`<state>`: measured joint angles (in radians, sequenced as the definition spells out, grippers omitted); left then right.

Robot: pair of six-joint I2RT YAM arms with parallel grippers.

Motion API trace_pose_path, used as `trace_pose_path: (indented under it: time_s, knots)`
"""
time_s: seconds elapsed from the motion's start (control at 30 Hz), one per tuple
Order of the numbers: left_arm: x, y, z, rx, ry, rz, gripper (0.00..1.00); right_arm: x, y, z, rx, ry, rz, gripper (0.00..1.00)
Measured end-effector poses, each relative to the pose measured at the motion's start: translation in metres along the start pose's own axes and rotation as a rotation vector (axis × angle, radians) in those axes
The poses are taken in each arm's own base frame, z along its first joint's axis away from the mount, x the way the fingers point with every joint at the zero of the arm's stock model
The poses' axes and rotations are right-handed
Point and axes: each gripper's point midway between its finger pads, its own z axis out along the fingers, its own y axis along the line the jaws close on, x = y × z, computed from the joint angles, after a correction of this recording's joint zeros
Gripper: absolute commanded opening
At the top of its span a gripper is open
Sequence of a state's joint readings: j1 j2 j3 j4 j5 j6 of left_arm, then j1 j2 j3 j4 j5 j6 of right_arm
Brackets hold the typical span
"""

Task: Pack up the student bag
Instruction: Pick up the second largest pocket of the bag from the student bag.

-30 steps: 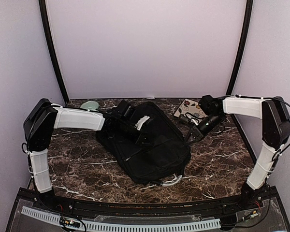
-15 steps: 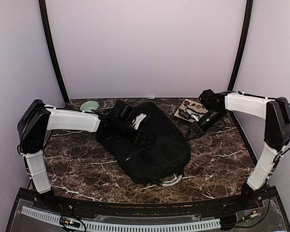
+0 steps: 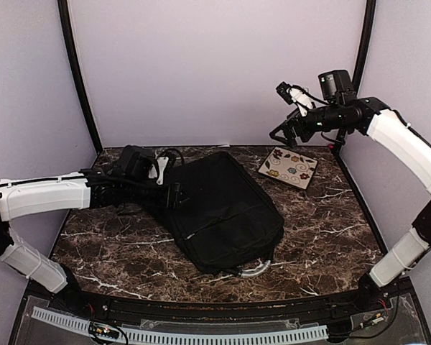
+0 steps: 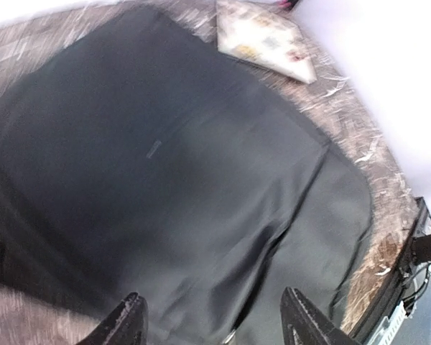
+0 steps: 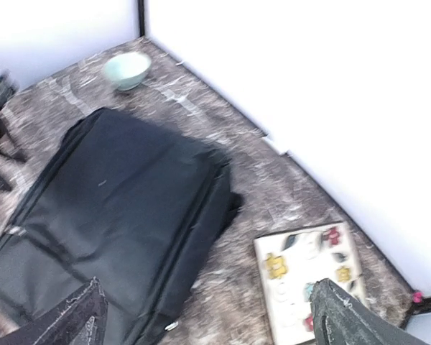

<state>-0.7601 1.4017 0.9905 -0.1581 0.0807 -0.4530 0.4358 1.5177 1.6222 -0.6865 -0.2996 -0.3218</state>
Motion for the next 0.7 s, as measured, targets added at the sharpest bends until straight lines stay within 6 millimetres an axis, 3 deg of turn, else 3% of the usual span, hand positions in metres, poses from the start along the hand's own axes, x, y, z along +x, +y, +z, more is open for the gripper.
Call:
trace_pose_path:
  time_s: [0.1,0.23,0.33,0.43,0.6,0.7]
  knots:
    - [0.032,0.027,-0.002,-0.063,0.04,-0.118,0.66,-0.007,-0.007,0.008,0.03,-0.019,-0.006,0.94]
    - [0.066,0.051,-0.004,-0.106,0.062,-0.26,0.6,-0.001,0.002,0.042,-0.004,0.025,-0.013,0.82]
    - [0.079,0.057,-0.001,-0.097,0.052,-0.345,0.58,0.003,0.058,0.07,-0.119,0.066,-0.081,0.74]
    - [0.083,0.058,0.003,-0.076,0.032,-0.415,0.57,0.005,0.117,0.082,-0.223,0.085,-0.18,0.67]
    - [0.082,0.058,0.008,-0.049,-0.005,-0.49,0.57,0.016,0.191,0.098,-0.336,0.12,-0.323,0.56]
    - [0.084,0.059,0.011,-0.048,-0.009,-0.524,0.56,0.037,0.228,0.116,-0.378,0.178,-0.388,0.54]
